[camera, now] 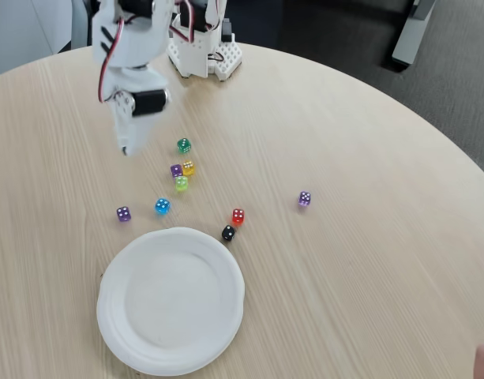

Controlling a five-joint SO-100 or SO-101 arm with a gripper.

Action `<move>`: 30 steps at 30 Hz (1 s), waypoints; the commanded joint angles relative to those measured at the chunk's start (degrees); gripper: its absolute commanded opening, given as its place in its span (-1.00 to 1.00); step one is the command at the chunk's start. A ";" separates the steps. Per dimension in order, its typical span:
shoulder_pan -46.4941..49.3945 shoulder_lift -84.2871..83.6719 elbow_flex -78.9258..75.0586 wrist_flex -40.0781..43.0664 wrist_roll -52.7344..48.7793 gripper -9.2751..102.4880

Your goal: Pick a purple dice and put it in the plate.

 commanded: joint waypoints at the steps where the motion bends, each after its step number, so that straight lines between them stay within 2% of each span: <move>1: -0.26 -1.76 -1.23 3.08 3.16 -0.82; 10: 0.88 -9.58 -1.14 4.22 8.70 -0.63; 30: 0.97 -13.89 -1.23 3.96 26.19 -0.53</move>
